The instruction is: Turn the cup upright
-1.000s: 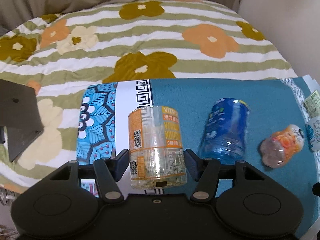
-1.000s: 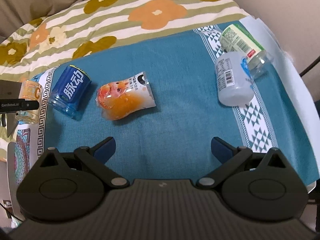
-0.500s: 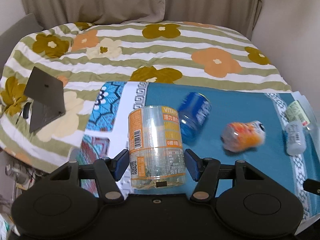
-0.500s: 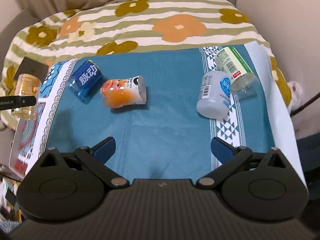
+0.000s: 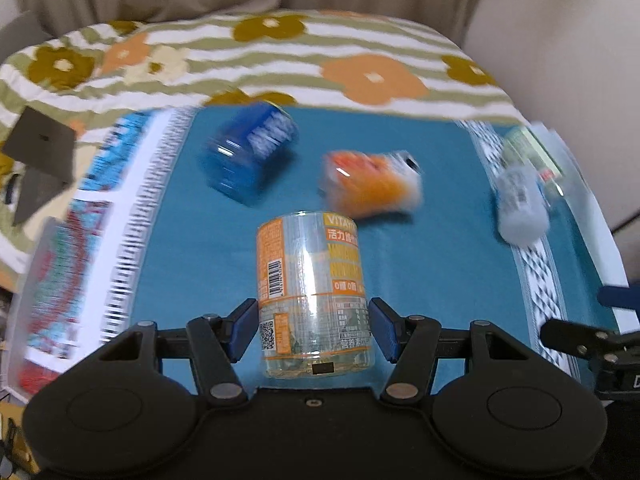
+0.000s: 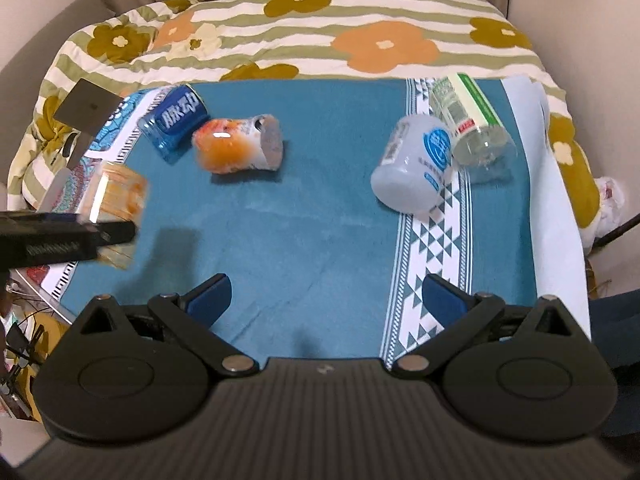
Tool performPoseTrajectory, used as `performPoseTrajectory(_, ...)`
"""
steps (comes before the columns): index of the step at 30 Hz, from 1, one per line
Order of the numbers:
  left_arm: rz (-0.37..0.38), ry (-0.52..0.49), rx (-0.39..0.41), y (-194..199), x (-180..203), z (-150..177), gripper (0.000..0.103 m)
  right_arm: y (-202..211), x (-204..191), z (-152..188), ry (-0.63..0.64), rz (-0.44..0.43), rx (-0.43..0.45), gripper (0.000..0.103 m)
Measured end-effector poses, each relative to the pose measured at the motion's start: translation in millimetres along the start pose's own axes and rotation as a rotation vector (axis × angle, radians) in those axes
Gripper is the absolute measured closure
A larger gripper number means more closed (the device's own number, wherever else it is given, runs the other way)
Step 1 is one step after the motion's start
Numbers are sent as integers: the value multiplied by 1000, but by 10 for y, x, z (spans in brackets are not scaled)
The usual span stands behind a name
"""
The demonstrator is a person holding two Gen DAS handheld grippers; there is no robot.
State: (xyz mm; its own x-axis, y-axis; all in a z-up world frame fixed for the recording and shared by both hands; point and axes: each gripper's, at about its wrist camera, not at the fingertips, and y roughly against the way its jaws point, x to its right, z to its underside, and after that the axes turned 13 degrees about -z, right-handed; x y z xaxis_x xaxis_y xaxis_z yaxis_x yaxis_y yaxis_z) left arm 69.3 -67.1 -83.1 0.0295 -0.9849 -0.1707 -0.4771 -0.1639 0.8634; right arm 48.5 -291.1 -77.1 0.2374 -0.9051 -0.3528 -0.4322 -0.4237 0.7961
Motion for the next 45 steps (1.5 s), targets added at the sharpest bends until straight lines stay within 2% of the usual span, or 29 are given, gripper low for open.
performPoseTrajectory(8, 46, -91, -13, -304, 480, 63, 39, -162, 184, 106, -14, 21, -5, 0)
performPoseTrajectory(20, 52, -109, -21, -380, 575, 78, 38, -170, 248, 129, -47, 23, -4, 0)
performPoseTrajectory(21, 51, -112, -21, -379, 582, 75, 36, -168, 251, 127, -50, 24, -3, 0)
performPoseTrajectory(22, 48, -117, -21, -376, 592, 69, 26, -163, 258, 125, -53, 23, -2, 0)
performPoseTrajectory(24, 42, -119, -8, -352, 597, 67, 15, -151, 266, 122, -57, 21, 2, 0)
performPoseTrajectory(28, 30, -125, 6, -307, 605, 53, 14, -120, 268, 116, -58, 21, 7, 0)
performPoseTrajectory(35, 14, -116, 11, -54, 519, 71, 13, 54, 265, 25, -63, 14, 28, 0)
performPoseTrajectory(37, 4, -114, 22, 62, 464, 75, 5, 121, 237, -37, -63, 3, 28, 0)
performPoseTrajectory(39, -5, -112, 44, 185, 377, 84, 3, 162, 180, -115, -52, -10, 18, 0)
performPoseTrajectory(45, -32, -91, 43, 292, -5, 78, 2, 81, -123, -329, -6, -19, -20, 0)
